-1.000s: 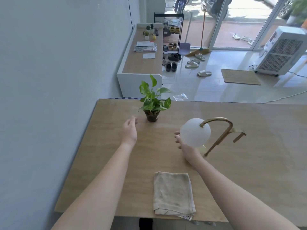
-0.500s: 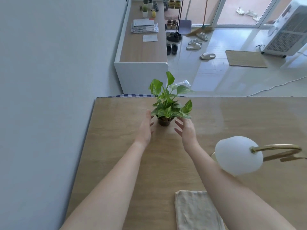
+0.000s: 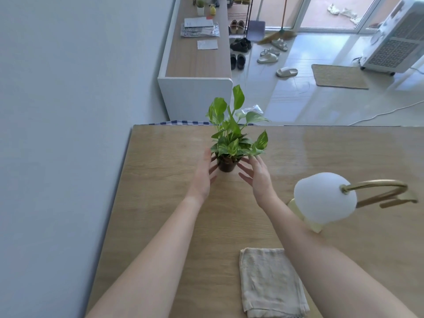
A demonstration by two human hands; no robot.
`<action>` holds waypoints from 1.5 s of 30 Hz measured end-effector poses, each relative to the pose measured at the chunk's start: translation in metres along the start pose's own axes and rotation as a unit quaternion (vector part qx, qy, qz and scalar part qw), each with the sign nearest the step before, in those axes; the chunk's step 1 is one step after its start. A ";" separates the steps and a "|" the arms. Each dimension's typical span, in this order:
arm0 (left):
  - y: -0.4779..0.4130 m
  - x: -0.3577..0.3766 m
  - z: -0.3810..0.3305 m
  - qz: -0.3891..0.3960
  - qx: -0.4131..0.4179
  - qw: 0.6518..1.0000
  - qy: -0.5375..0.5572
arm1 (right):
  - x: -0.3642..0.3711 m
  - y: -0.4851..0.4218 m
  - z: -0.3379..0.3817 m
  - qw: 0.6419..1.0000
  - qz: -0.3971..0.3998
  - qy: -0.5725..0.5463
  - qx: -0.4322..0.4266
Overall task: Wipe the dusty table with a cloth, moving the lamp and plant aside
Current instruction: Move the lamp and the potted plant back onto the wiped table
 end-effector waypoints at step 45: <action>0.168 -0.010 0.125 -0.148 -0.014 0.966 -0.213 | -0.138 0.146 -0.067 0.856 0.051 0.513 -0.048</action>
Point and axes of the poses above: each hand's wrist, its own y-axis away from the middle knuckle, its own x-axis out of the palm, z = x × y, the point moved 1 cm from there along -y, towards the middle knuckle, and after that the axes turned 4 degrees about y, right-handed, at the moved point
